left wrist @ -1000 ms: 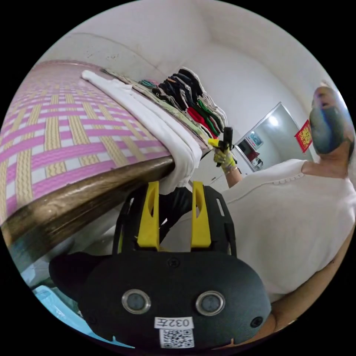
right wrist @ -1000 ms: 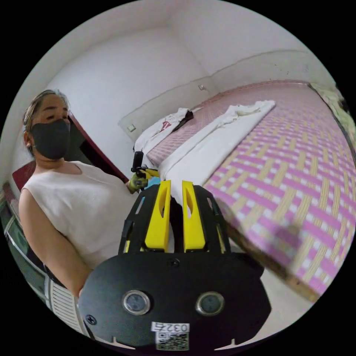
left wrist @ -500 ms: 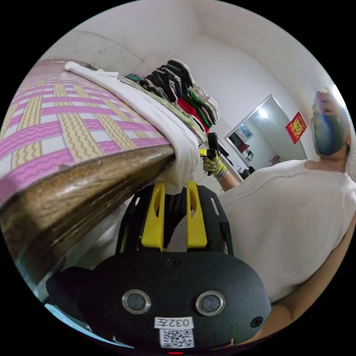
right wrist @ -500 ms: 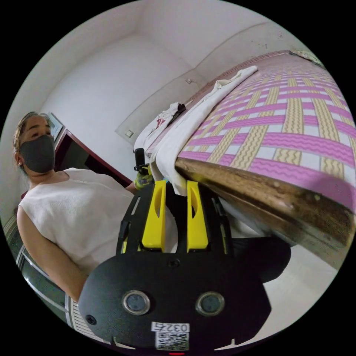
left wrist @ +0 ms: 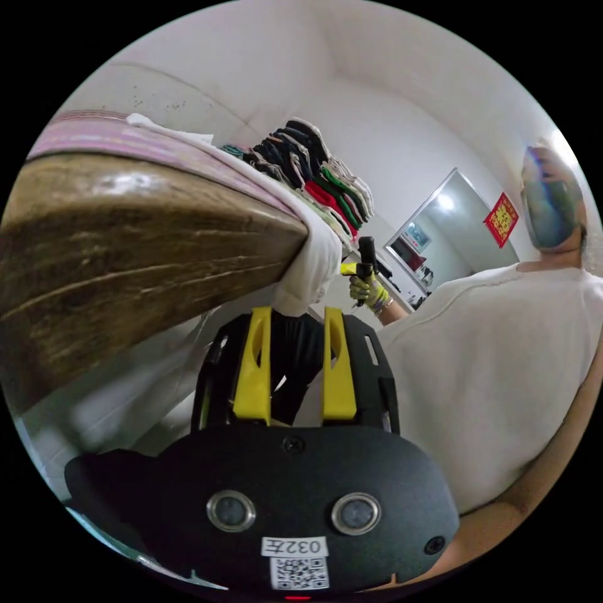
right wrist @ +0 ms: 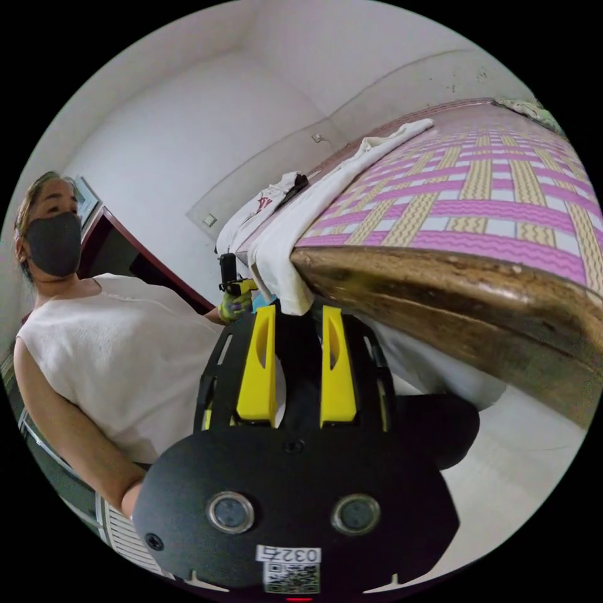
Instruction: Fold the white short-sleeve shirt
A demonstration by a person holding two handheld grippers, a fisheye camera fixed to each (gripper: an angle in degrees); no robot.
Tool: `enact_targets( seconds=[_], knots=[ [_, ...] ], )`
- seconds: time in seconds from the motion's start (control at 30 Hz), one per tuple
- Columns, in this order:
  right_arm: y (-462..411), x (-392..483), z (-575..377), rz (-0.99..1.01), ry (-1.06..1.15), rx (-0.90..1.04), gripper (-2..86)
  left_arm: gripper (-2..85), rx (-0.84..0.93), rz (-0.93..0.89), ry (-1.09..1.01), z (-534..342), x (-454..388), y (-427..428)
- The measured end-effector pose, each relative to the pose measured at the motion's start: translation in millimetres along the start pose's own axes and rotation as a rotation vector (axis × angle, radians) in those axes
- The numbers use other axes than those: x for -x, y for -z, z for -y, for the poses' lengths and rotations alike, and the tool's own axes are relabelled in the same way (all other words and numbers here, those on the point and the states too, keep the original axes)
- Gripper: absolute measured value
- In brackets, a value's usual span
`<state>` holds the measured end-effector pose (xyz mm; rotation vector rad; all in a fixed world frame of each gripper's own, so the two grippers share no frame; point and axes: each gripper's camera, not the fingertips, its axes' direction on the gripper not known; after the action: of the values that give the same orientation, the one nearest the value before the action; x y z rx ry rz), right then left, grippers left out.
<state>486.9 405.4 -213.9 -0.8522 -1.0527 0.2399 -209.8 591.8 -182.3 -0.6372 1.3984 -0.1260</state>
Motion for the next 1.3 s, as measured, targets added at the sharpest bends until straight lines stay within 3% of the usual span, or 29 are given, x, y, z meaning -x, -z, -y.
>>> enact_targets(
  seconds=[0.17,0.4,0.7,0.8,1.0,1.17,1.3],
  knots=[
    [-14.7,-18.9,-4.0,0.111,-0.021,-0.036,10.8,8.1,-0.06,-0.073,-0.012,3.0,13.7,-13.8],
    [-16.2,-6.0,-16.4,0.091,0.018,-0.086,6.8,1.5,-0.065,-0.012,-0.098,3.5,-14.4,-16.7],
    [-5.9,97.1,-14.4,0.083,0.25,0.113,-0.3,-1.6,-0.03,-0.085,-0.178,0.3,-79.8,67.8],
    [-6.3,126.7,-2.3,0.119,0.34,0.14,-0.5,-1.6,0.013,-0.127,-0.203,17.9,-101.5,91.5],
    [23.7,151.4,61.5,0.125,0.496,0.004,-0.5,-1.2,-0.036,-0.201,-0.174,110.8,-109.4,144.2],
    [34.7,105.6,175.5,0.041,0.294,-0.098,-0.4,-1.2,-0.032,-0.054,0.076,237.4,-46.7,162.3],
    [5.3,36.7,234.0,-0.016,0.045,-0.037,-0.1,-0.8,0.051,-0.003,0.308,286.1,36.3,140.8]
  ],
)
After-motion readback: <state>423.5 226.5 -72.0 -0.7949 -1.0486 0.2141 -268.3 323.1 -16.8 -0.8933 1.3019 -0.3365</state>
